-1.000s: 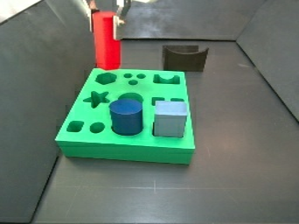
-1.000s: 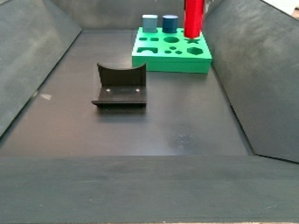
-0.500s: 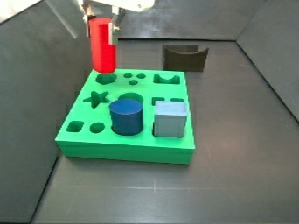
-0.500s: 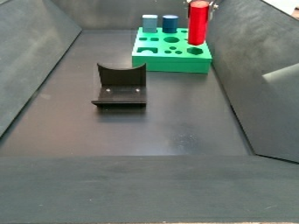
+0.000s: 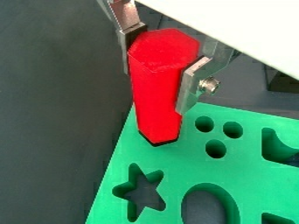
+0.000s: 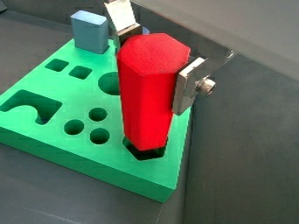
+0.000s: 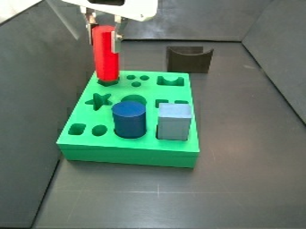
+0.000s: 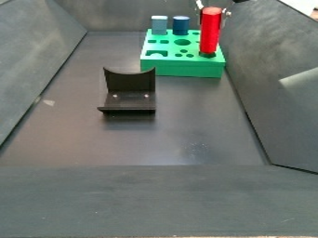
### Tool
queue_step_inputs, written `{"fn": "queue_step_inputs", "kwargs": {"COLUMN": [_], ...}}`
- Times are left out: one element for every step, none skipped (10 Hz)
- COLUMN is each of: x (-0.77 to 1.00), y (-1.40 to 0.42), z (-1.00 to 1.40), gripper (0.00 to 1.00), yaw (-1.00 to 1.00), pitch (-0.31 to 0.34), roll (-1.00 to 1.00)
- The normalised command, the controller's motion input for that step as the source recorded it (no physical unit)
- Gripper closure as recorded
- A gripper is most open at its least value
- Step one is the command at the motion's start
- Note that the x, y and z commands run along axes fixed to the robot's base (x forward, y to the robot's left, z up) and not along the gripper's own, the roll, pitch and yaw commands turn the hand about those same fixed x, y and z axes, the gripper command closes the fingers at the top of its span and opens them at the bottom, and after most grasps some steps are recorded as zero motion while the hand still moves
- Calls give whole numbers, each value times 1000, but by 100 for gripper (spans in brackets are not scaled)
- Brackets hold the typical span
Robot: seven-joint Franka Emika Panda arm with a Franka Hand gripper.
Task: Pick up the hexagon object. Move up. Place the hexagon object on the fixture. Regrasp the hexagon object. Move to above the board. Insert the hexagon object.
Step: Insert the hexagon object.
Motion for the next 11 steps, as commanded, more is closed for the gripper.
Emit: {"fn": "queue_step_inputs", "kwargs": {"x": [0,0,0,11,0,69,34,57,37,71,0], "y": [123,117,97,0,-17,-9,0,0,0,0,0], "z": [-143,-143,-114,-69,-86,-126,-140,-126,-106,-117,-126], "gripper": [100,100,100,100,100,100,100,100,100,100,100], "yaw": [9,11,26,0,0,0,0,0,0,0,-20], "pitch": [0,-10,-3,0,-27,-54,-89,-77,-80,-83,-74], "roll": [0,0,0,0,0,0,-23,-20,-24,-26,0]}}
